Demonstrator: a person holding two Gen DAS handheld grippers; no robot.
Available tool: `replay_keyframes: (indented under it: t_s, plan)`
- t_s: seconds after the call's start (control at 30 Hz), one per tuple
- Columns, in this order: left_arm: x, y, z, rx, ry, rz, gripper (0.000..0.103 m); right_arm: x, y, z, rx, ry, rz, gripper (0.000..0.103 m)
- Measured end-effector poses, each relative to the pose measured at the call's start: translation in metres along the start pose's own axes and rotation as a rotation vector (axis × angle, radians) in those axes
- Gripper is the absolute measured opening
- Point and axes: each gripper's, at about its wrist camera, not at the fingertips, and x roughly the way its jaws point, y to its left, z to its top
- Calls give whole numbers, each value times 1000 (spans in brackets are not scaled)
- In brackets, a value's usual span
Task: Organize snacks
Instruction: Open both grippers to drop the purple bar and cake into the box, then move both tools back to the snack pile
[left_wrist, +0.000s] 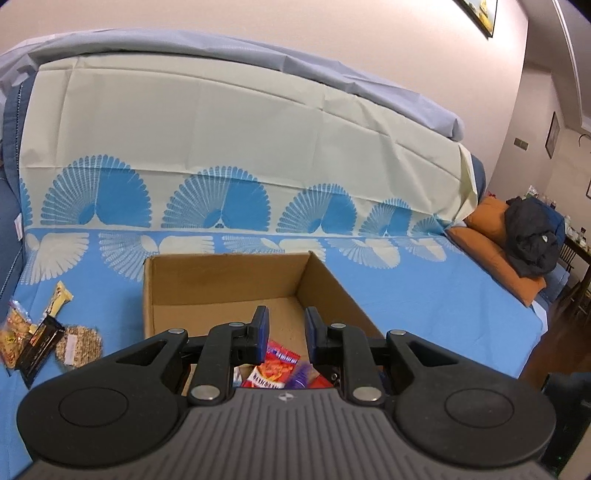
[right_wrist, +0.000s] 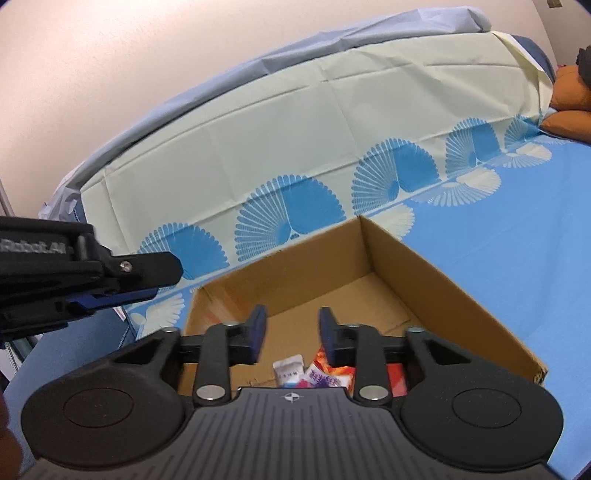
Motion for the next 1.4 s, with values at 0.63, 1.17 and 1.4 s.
replay_keyframes:
  t_s: [0.63,1.17,1.4]
  plan:
    - [-58,64,-21,-136,-25,31,23,-15,18,-29,-200,-10,-45,47]
    - [-58,218,-129,-235,97,241,22,-19,79,-73,-395,100,87,52]
    - [-44,231,-152,-186,96,318,22,-14,105,-88,-478,135,181,54]
